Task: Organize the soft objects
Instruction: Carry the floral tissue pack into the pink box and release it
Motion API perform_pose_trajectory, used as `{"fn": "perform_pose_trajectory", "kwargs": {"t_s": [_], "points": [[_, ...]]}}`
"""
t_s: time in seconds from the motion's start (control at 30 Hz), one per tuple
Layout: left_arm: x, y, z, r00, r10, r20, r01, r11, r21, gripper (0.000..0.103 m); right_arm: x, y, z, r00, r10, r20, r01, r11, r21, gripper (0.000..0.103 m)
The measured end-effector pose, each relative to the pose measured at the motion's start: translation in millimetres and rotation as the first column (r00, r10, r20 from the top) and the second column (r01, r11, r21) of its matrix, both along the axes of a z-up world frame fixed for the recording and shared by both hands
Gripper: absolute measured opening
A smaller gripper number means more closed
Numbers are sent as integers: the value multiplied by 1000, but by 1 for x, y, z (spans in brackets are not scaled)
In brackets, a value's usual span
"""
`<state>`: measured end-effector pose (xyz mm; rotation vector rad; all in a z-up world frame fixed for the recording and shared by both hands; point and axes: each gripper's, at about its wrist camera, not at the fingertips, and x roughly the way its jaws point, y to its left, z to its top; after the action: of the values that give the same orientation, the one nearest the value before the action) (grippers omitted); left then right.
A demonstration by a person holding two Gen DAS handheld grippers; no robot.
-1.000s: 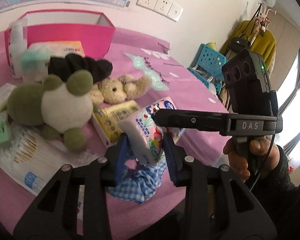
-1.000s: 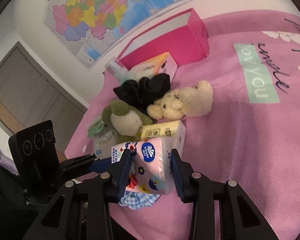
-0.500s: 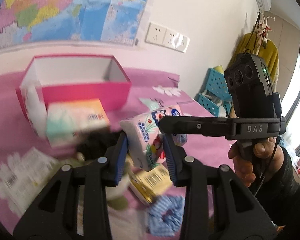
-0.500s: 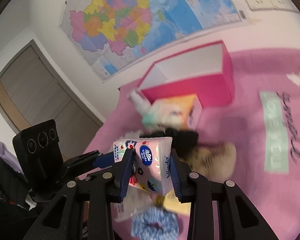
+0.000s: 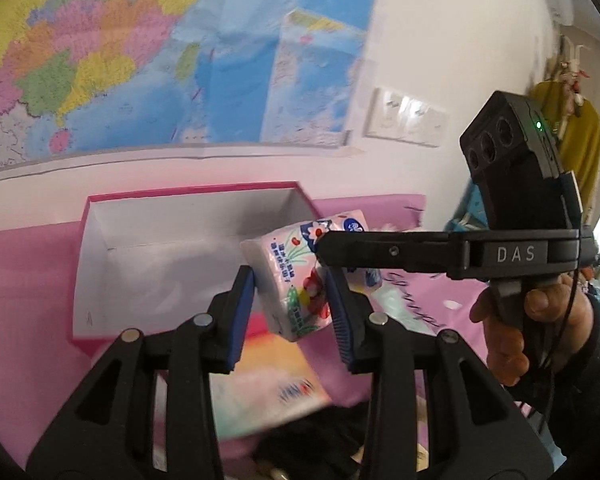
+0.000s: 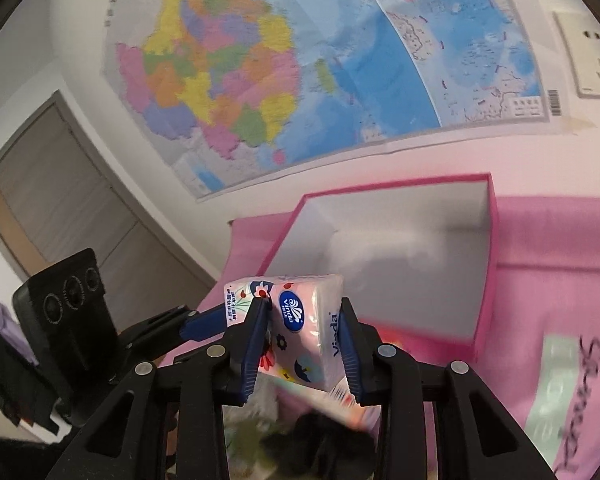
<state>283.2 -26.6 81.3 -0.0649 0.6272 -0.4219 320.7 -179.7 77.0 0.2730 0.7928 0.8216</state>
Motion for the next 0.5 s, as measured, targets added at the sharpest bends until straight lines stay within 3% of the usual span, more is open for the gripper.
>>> {"fn": "perform_pose_trajectory", "kwargs": {"t_s": [0.13, 0.3, 0.5], "points": [[39, 0, -18, 996, 25, -81, -23, 999, 24, 39, 44, 7, -18, 996, -33, -77, 32, 999, -12, 35], [54, -1, -32, 991, 59, -117, -54, 998, 44, 41, 72, 6, -46, 984, -89, -157, 85, 996, -36, 36], [46, 11, -28, 991, 84, -100, -83, 996, 12, 52, 73, -5, -57, 976, -159, -147, 148, 985, -88, 50]]}}
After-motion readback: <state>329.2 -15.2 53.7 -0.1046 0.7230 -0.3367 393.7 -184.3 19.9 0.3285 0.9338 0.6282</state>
